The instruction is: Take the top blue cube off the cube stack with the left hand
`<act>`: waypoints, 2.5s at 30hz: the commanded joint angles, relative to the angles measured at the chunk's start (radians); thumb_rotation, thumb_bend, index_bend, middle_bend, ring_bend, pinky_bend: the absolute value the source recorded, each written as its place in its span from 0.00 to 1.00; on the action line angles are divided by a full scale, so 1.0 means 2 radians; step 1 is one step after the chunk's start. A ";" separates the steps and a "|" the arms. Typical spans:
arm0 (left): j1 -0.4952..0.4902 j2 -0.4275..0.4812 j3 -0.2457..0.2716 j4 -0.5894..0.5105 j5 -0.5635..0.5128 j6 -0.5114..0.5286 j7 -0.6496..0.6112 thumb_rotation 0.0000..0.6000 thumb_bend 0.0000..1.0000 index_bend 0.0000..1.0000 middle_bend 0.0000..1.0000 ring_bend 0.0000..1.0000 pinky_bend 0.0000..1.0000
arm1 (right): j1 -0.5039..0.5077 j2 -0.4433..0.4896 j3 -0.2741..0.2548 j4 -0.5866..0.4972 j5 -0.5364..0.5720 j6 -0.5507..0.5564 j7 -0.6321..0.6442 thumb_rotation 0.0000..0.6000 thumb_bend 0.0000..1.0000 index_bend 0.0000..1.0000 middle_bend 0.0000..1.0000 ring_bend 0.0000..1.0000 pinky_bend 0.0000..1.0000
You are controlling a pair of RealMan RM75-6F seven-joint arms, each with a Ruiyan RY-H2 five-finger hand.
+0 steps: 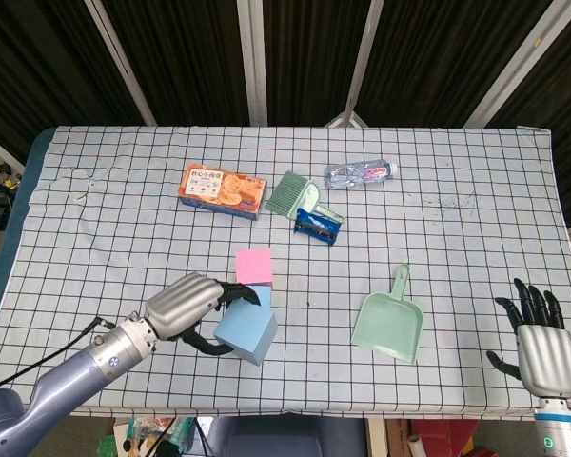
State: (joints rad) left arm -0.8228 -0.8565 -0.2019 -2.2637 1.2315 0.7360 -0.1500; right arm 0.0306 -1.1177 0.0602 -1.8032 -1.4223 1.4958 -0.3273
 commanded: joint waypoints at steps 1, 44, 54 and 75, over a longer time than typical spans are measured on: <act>-0.008 0.040 0.000 -0.004 0.023 -0.058 -0.047 1.00 0.38 0.39 0.56 0.44 0.47 | 0.000 -0.001 0.001 0.000 0.000 0.001 0.001 1.00 0.15 0.25 0.00 0.04 0.00; 0.043 -0.221 0.030 0.353 0.037 0.331 0.532 1.00 0.36 0.38 0.56 0.44 0.45 | 0.004 0.004 -0.006 0.003 -0.012 -0.009 0.030 1.00 0.15 0.25 0.00 0.04 0.00; 0.084 -0.200 0.036 0.245 0.068 0.347 0.351 1.00 0.35 0.40 0.57 0.44 0.45 | 0.003 0.003 -0.006 0.002 -0.011 -0.007 0.027 1.00 0.15 0.25 0.00 0.04 0.00; 0.153 -0.121 0.097 0.236 -0.045 0.241 0.327 1.00 0.30 0.36 0.47 0.40 0.44 | 0.003 0.003 -0.006 0.003 -0.011 -0.008 0.030 1.00 0.15 0.25 0.00 0.04 0.00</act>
State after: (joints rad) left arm -0.5100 -1.0592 0.0103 -1.8515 1.1831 1.2533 0.5016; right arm 0.0374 -1.1122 0.0480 -1.7971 -1.4452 1.4803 -0.2670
